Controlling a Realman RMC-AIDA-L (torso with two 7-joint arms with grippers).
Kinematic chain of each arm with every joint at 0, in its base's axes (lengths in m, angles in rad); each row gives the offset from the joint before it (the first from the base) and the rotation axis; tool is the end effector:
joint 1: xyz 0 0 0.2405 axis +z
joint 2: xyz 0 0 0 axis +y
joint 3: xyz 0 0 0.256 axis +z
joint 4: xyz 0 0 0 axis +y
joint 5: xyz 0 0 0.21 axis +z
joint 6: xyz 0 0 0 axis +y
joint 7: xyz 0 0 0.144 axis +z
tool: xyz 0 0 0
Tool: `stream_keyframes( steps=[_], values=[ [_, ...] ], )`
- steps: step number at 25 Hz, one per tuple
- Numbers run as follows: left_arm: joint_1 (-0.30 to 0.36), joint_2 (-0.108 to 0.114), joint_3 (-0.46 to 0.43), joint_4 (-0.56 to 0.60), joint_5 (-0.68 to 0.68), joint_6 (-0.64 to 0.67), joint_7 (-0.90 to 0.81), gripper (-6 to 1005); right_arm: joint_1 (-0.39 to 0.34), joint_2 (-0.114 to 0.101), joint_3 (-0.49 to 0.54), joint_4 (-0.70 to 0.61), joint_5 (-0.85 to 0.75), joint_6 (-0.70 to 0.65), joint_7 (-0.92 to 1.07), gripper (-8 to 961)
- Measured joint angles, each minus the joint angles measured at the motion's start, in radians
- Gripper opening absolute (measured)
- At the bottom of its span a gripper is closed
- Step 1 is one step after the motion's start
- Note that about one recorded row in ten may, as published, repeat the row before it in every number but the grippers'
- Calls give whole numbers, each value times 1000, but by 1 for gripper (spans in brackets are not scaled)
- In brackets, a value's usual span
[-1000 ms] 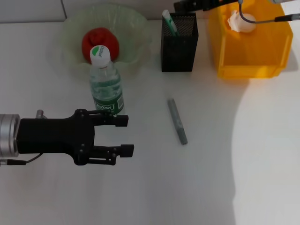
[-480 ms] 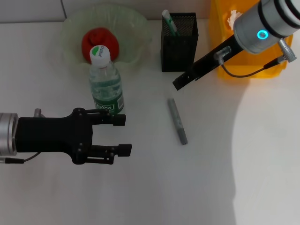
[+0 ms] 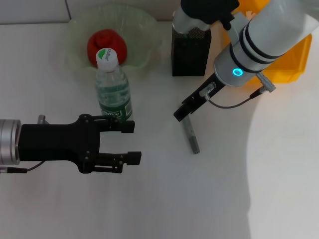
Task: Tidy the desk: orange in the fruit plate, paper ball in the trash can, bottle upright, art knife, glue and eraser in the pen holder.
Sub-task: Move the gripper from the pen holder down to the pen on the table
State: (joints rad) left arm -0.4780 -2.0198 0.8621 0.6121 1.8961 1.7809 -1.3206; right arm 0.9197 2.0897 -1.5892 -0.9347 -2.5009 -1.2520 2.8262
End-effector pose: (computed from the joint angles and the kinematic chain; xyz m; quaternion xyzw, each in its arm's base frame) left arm -0.2577 0.2883 0.0020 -0.9497 -0.1644 -0.2665 0.0048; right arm 0.1253 0.3932 -0.0786 -0.9055 0.3505 -0.1634 0.1745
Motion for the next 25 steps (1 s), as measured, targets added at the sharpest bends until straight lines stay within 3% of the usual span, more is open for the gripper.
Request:
stream_keyframes(
  steps=[2, 7, 18, 25],
  values=[
    [2, -4, 0, 0, 0, 1, -1, 785, 2, 1, -70, 12, 2, 45, 31, 681],
    [5, -5, 0, -2, 0, 5, -2, 784, 0, 2, -130, 20, 2, 83, 55, 656],
    [6, -8, 1, -6, 0, 3, -2, 784, 18, 3, -224, 52, 4, 135, 114, 600],
    [6, -8, -1, -3, 0, 5, -3, 784, 20, 3, -227, 51, 4, 133, 116, 565]
  ],
)
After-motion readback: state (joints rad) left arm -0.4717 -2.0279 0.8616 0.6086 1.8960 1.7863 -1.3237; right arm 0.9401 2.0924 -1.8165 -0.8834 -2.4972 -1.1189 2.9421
